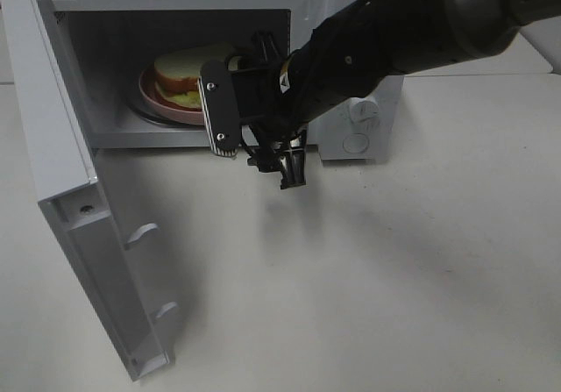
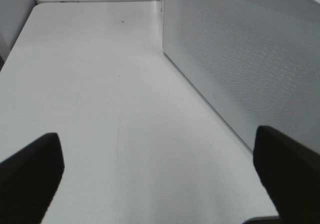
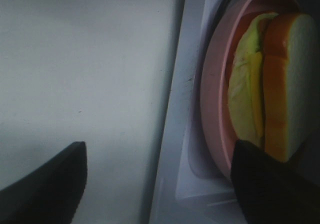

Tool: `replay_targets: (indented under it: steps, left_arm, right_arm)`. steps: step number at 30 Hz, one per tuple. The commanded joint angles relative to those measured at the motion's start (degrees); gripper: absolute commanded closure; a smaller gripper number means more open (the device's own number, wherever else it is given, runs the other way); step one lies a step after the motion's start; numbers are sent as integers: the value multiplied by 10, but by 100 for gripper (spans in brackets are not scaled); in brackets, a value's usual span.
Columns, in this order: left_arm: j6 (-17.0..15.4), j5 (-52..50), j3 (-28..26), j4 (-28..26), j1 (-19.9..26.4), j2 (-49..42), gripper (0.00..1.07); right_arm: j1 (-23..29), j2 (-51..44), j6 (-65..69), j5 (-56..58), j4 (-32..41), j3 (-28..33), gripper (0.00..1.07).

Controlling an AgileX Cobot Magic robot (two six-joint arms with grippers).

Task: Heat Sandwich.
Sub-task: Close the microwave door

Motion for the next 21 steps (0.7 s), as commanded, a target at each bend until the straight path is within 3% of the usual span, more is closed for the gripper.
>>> replay_targets:
  steps: [1, 21]
  left_arm:
    - [-1, -2, 2, -1, 1, -15, 9]
    - [-1, -2, 2, -1, 1, -15, 9]
  right_arm:
    - [0, -41, 2, -6, 2, 45, 31]
    - [0, -211, 88, -10, 7, 212, 31]
